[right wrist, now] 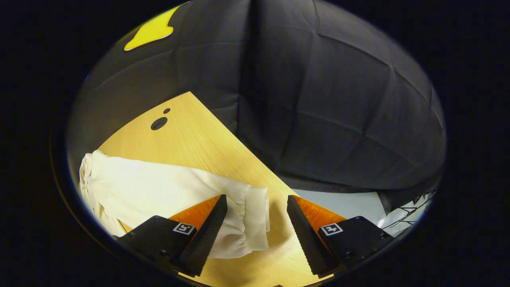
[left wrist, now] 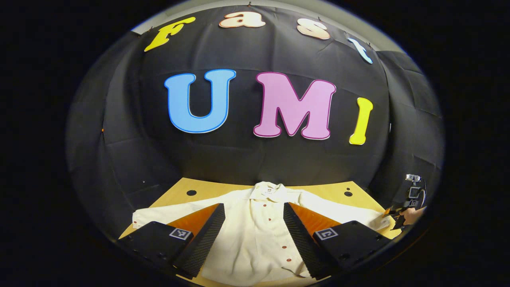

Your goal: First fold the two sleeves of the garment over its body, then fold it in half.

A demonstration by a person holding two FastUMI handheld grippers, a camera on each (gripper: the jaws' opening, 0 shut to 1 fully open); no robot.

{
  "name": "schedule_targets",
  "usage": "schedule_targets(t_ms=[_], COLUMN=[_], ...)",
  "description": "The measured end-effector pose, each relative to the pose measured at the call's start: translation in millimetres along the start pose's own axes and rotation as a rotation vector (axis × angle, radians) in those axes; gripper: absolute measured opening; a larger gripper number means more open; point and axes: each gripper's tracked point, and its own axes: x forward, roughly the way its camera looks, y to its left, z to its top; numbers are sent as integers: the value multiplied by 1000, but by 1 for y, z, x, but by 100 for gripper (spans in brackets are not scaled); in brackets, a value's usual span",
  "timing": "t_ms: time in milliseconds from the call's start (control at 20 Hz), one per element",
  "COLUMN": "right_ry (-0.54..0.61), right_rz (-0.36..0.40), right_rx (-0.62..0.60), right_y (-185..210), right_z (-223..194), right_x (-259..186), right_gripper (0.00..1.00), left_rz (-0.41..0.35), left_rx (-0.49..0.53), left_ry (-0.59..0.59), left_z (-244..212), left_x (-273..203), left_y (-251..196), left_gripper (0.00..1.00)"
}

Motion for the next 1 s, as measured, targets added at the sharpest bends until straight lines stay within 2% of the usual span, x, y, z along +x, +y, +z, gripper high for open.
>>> schedule_targets(t_ms=[200, 300, 400, 450, 550, 650, 800, 850, 900, 1000], right_ry=[67, 70, 83, 84, 92, 78, 4, -16, -42, -91], right_rz=[29, 34, 29, 44, 42, 35, 50, 60, 79, 134], right_rx=[4, 32, 54, 62, 56, 13, -49, -59, -67, -101], right_y=[3, 8, 8, 12, 16, 20, 35, 40, 47, 77], right_z=[-14, -13, -12, -12, -9, -8, 11, 18, 28, 45], right_x=[7, 13, 8, 10, 11, 6, -5, -14, -24, -47], right_gripper=[94, 84, 47, 50, 17, 6, 5, 15, 6, 5], left_rz=[-20, -23, -19, -17, -19, -19, -18, -17, -18, -18], left_rx=[17, 24, 26, 22, 8, 2, -1, -4, -5, -4], left_ry=[0, 1, 7, 8, 0, 4, 6, 2, 1, -4], left_z=[1, 1, 0, 1, 3, 0, 0, 1, 1, 2], left_x=[2, 0, -1, -3, -7, -7, -8, -8, -9, -10], left_y=[-9, -9, -7, -5, -2, 3, 13, 18, 21, 30], left_gripper=[96, 96, 96, 96, 96, 96, 96, 96, 96, 96])
